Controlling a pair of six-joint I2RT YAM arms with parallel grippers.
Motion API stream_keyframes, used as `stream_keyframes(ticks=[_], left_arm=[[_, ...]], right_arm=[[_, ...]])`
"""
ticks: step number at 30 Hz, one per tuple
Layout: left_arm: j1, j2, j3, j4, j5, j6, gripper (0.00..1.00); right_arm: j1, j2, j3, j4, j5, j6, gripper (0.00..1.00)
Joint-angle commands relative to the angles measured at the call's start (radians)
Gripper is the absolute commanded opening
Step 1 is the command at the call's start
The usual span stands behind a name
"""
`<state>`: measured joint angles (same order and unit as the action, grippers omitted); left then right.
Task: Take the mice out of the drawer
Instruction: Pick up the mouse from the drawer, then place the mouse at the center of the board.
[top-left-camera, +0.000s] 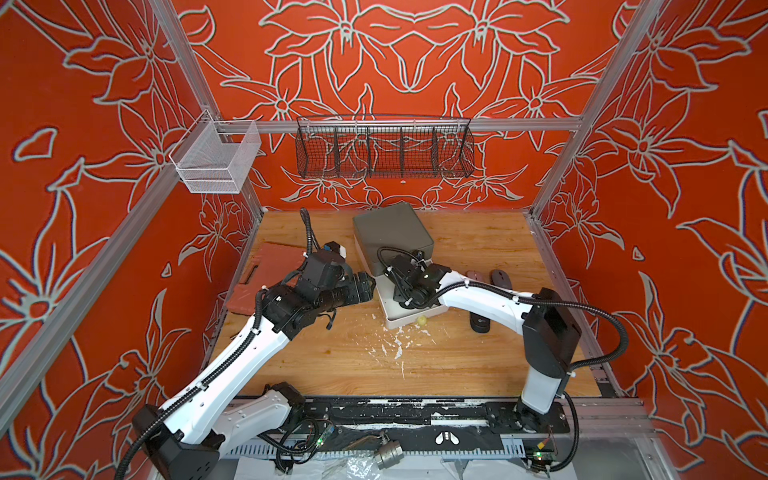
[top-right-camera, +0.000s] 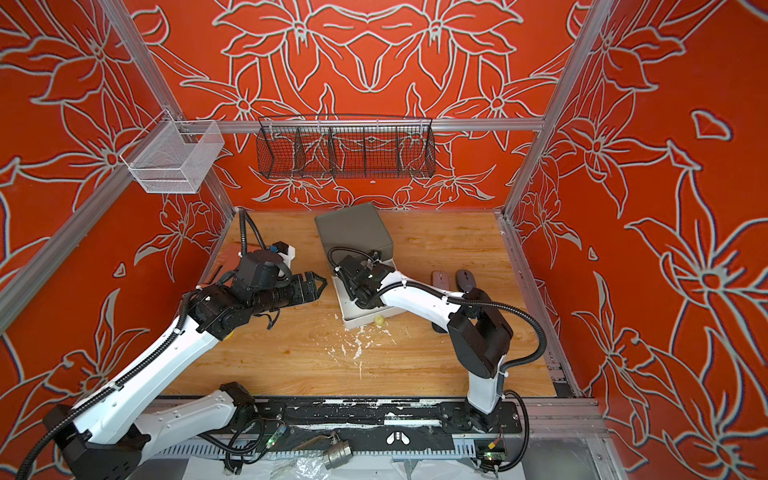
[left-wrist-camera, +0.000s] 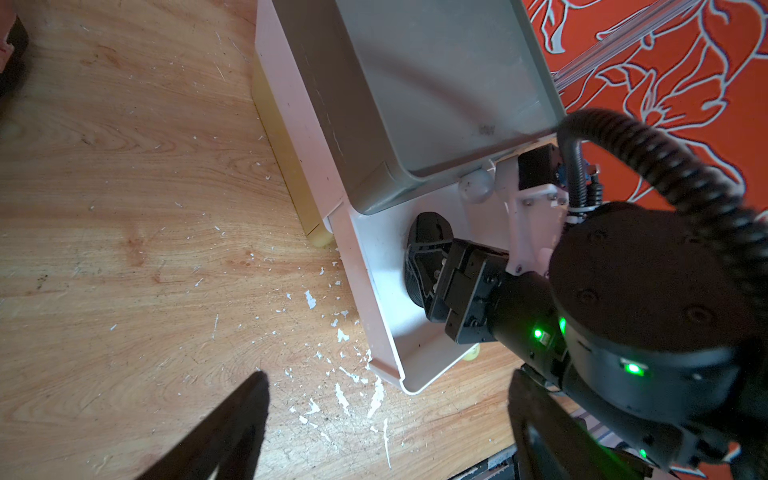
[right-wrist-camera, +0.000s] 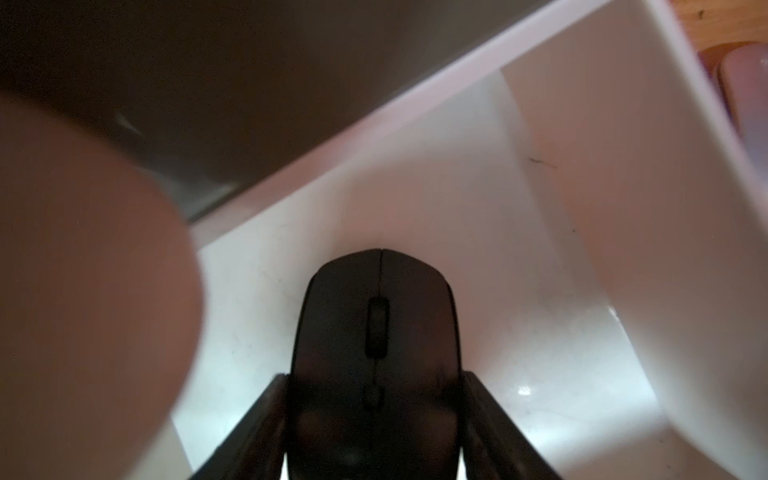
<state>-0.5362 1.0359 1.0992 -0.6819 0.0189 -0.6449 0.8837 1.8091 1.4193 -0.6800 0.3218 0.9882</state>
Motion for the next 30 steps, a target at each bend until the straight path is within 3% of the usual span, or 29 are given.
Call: stream_keyframes(ticks=[1,17,30], left_arm=[[-0.002,-0.017,0.033,0.004,-0.011,0.0,0.88],[-0.002,-0.01,0.053,-0.006,0.021,0.001,0.88],[-0.002,0.054,0.095,-0.005,0.108,0.01,0.88]], right_arm=[[0.008,-0.058,-0.005,-0.013,-0.013,-0.002,0.6],[-0.046,-0.225,-0.089,-0.014,-0.059,-0.102,0.61],[-0.225,-0.434,-0.202,-0.087,-0.199,-0.345,0.62]])
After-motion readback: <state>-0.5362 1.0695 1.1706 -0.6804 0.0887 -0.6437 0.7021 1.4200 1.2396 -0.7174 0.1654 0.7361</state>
